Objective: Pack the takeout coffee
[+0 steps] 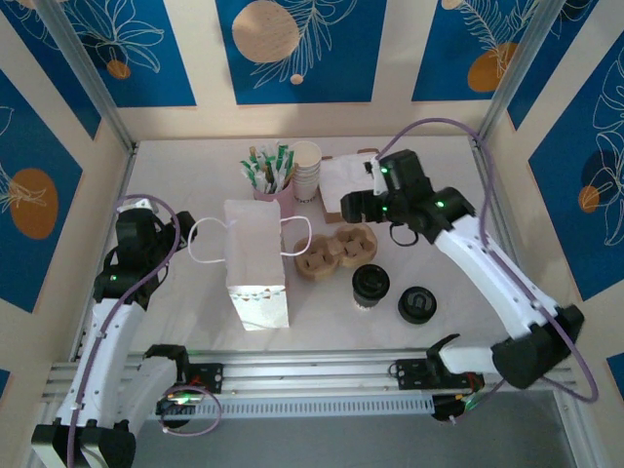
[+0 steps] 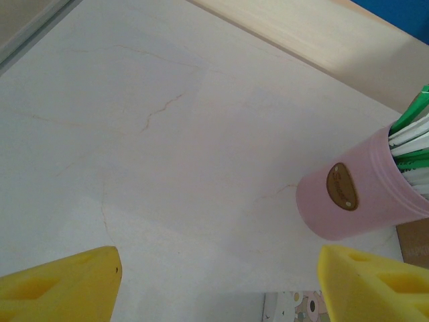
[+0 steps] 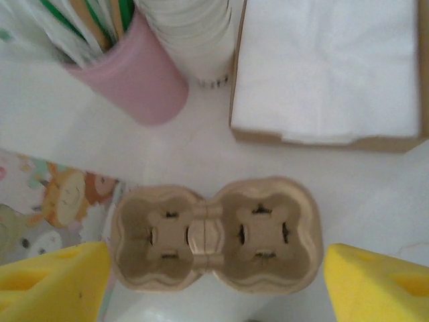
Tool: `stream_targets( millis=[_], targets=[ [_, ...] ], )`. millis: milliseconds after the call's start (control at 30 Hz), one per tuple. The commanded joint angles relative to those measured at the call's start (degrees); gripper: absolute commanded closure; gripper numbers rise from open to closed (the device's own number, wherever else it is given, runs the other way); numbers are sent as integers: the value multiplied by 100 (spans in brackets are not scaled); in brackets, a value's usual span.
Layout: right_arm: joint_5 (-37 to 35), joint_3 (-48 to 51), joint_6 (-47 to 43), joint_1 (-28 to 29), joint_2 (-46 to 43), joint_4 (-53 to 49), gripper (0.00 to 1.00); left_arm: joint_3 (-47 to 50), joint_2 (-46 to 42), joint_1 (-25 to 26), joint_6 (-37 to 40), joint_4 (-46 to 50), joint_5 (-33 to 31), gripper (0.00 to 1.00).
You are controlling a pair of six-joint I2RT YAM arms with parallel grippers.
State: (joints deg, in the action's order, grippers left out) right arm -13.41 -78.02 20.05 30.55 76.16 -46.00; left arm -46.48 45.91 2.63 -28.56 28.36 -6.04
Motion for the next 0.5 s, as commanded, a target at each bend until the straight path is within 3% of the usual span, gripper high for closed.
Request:
stream_targets(
  millis=[0, 233, 467],
  targets=[
    [231, -155, 374, 206, 478, -435, 21, 7, -8, -35, 58, 3, 7, 23],
    [290, -274, 91, 373, 1432, -586, 30, -2, 24, -35, 78, 21, -19, 23],
    [522, -423, -127, 399, 2168, -451, 30, 6, 14, -35, 91, 13, 32, 23]
  ],
)
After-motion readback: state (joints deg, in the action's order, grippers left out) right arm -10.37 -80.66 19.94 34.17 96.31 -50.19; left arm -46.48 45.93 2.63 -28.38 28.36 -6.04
